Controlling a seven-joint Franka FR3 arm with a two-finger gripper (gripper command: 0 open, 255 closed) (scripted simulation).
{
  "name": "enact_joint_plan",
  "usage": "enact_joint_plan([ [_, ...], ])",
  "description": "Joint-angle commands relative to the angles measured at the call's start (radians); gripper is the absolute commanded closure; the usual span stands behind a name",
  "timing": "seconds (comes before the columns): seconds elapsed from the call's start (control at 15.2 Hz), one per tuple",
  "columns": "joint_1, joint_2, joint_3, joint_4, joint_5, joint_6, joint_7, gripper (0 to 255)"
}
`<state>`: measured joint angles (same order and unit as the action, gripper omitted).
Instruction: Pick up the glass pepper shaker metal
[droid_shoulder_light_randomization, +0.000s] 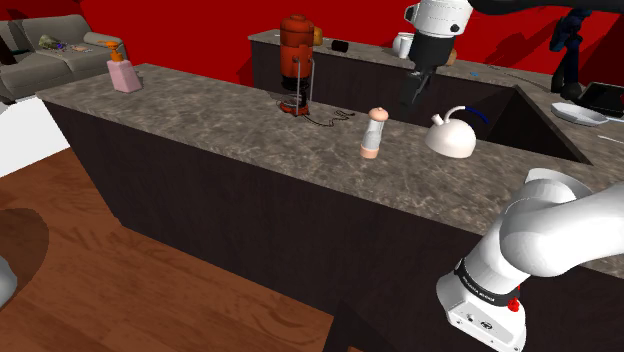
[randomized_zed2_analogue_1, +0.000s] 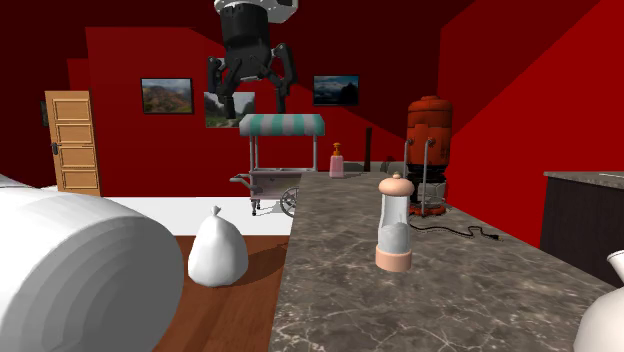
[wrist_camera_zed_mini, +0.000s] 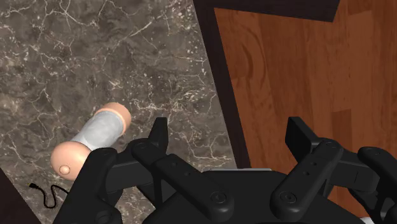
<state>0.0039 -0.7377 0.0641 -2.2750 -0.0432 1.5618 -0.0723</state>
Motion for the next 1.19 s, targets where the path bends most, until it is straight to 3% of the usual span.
enact_joint_plan([
  [0.0, 0.000, 0.000, 0.000, 0.000, 0.000, 0.000, 0.000, 0],
  [0.53, -0.057, 0.206, -0.091, 0.048, -0.085, 0.150, -0.088, 0],
  [1.12, -0.111, 0.479, -0.181, 0.192, -0.141, 0.281, -0.176, 0],
])
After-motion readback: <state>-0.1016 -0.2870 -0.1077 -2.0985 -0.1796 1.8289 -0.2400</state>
